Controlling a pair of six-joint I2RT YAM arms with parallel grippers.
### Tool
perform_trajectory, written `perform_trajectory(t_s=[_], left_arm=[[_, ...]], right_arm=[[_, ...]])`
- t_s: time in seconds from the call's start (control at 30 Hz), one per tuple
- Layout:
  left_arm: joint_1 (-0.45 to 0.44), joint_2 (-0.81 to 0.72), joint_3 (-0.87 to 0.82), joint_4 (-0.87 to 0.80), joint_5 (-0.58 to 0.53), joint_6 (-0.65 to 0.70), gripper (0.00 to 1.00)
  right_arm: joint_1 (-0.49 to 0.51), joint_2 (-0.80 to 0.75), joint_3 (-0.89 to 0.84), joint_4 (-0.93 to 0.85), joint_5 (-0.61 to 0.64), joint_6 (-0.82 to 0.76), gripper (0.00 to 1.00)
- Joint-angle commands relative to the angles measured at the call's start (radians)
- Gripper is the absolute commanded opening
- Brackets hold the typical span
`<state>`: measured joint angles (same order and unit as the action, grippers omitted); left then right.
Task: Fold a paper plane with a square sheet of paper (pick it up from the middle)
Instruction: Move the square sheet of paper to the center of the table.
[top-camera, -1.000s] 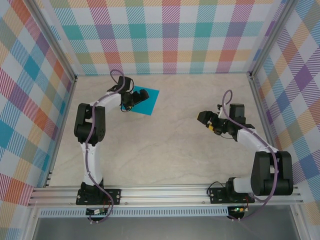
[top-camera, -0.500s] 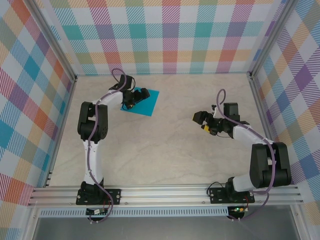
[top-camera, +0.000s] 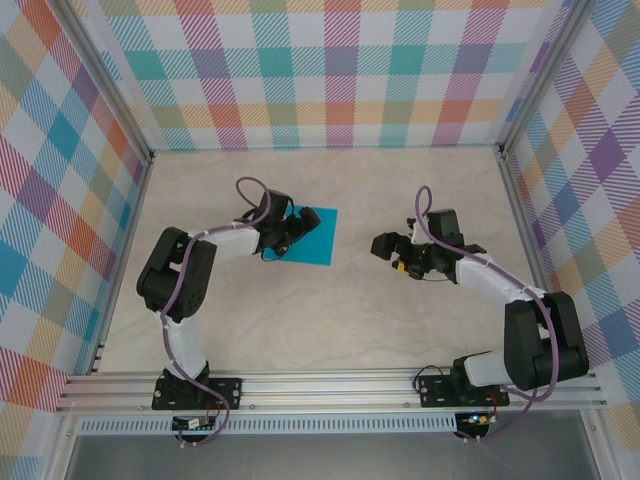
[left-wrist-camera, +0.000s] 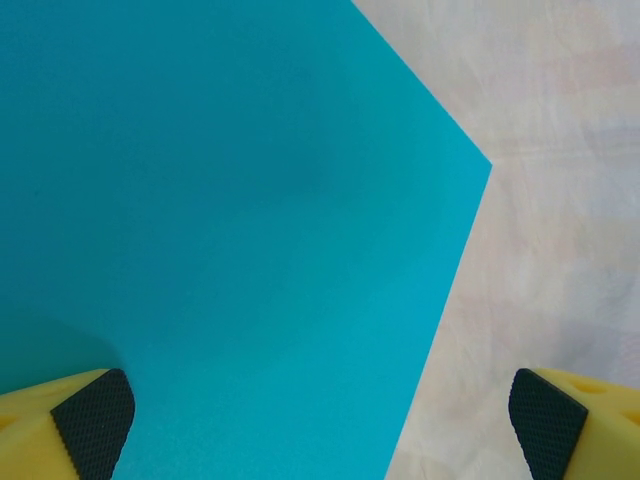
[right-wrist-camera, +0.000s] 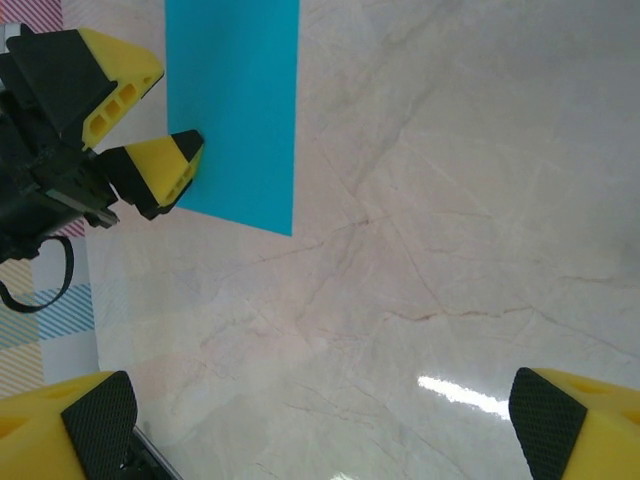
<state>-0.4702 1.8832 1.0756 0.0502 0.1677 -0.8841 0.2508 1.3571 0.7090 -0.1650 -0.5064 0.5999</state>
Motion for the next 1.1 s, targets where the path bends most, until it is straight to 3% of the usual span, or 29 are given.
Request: perform_trajectory(t_s=[0.0, 0.2, 0.43, 0.63, 0.8, 1.07], left_arm=[[-0.087, 0.009, -0.134, -0.034, -0.016, -0.192, 1.0], [-0.131, -0.097, -0.19, -0.004, -0.043, -0.219, 1.0], [-0.129, -0.313, -0.149, -0.26, -0.19, -0.075, 1.0], [-0.082, -0.517, -0.249, -0.313, -0.279, -0.027, 1.0], [-0.005, -0.638, -0.348, -0.275, -0.265, -0.003, 1.0], [0.053, -0.677, -0.379, -0.262, -0.233, 0.058, 1.0]], right_arm=[[0.03, -0.048, -0.037, -0.059, 0.069, 0.038, 0.98], [0.074, -0.128, -0.058, -0.111, 0.098, 0.08, 0.97], [0.158, -0.131, -0.026, -0.125, 0.164, 0.177, 0.93], [0.292, 0.069, 0.141, -0.132, 0.176, 0.164, 0.9], [0.396, 0.297, 0.342, -0.149, 0.212, 0.166, 0.82], [0.465, 0.554, 0.583, -0.202, 0.21, 0.173, 0.78]])
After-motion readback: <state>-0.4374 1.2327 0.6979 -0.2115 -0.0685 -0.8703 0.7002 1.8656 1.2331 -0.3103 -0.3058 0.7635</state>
